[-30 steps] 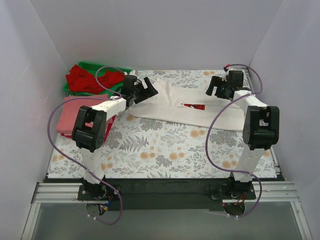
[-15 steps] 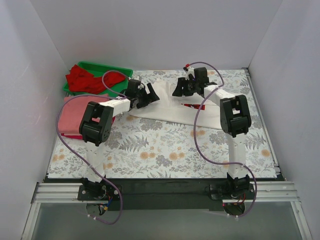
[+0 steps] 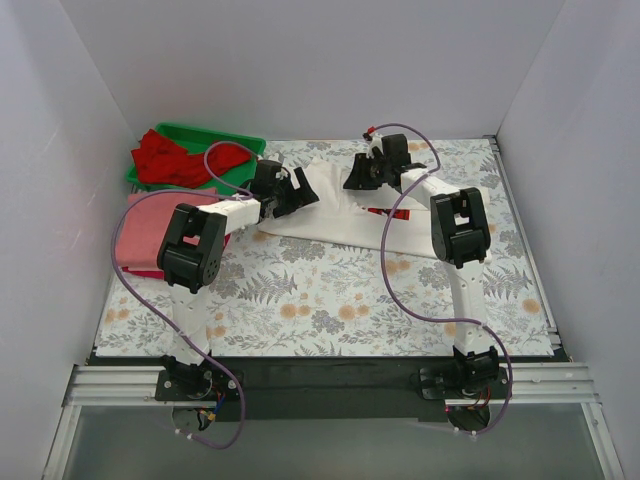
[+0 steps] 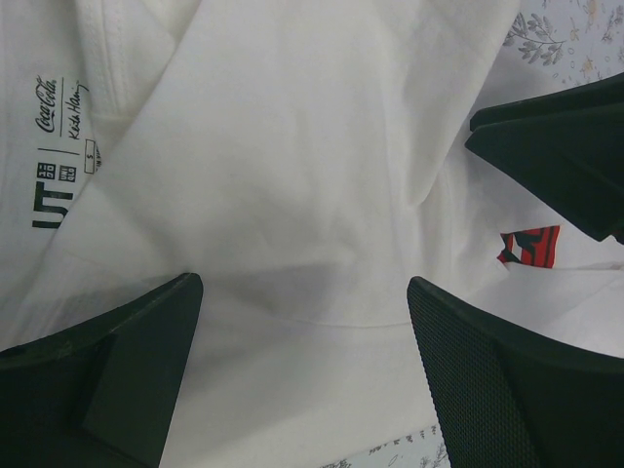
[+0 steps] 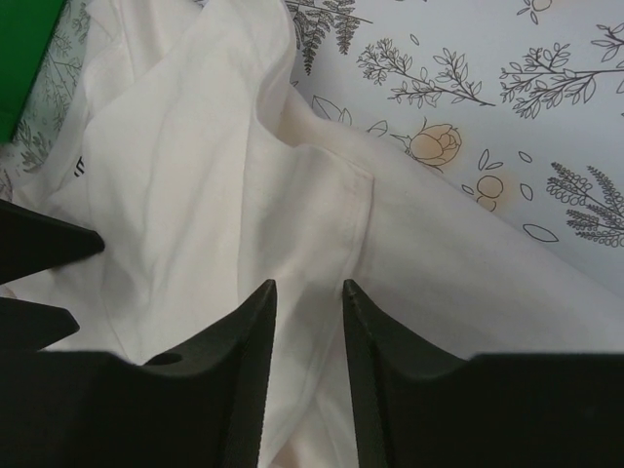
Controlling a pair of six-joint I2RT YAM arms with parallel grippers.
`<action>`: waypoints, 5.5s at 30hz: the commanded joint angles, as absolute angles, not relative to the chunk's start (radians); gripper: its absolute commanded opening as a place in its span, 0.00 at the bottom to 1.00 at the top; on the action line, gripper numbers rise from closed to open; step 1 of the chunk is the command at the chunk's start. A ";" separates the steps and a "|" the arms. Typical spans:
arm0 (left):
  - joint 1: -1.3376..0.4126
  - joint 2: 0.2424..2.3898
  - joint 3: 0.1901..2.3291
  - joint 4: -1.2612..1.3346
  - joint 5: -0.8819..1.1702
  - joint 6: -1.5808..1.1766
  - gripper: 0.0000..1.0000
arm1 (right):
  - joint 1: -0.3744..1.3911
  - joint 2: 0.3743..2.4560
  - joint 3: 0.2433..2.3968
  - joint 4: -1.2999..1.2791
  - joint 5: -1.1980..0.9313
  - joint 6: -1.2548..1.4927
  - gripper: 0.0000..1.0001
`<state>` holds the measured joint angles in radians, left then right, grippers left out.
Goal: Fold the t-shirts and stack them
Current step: Fold the tshirt
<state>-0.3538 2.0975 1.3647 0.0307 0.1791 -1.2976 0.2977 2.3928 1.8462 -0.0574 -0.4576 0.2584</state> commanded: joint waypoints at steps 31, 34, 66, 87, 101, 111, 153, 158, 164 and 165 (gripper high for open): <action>-0.353 2.020 1.276 -0.034 0.104 -1.282 0.86 | 0.310 2.286 1.792 -0.054 -0.293 0.247 0.01; -0.353 2.020 1.273 -0.035 0.104 -1.282 0.86 | 0.304 2.269 1.776 -0.055 -0.287 0.239 0.01; -0.353 2.239 1.589 -0.152 0.190 -1.227 0.87 | -0.052 1.988 1.368 -0.075 -0.230 0.331 0.98; -0.348 2.733 2.324 -0.427 0.345 -1.264 0.89 | -0.008 1.570 0.576 -0.127 -0.313 0.434 0.98; -0.380 2.821 2.364 -0.174 0.466 -1.508 0.90 | 0.785 1.187 0.539 -0.219 -0.314 0.618 0.98; -0.439 2.890 2.378 0.139 0.459 -1.686 0.93 | 0.778 1.079 0.689 -0.345 -0.057 0.551 0.98; -0.730 0.966 0.523 -0.265 -0.026 -1.589 0.97 | 1.175 1.244 0.680 -0.446 0.089 0.580 0.56; -0.736 0.960 0.496 -0.278 -0.008 -1.597 0.97 | 1.180 1.299 0.677 -0.431 0.089 0.592 0.48; -0.738 0.983 0.486 -0.276 -0.009 -1.600 0.97 | 1.180 1.308 0.678 -0.422 0.106 0.607 0.31; -0.738 0.989 0.486 -0.275 -0.009 -1.598 0.97 | 1.180 1.310 0.678 -0.422 0.112 0.610 0.30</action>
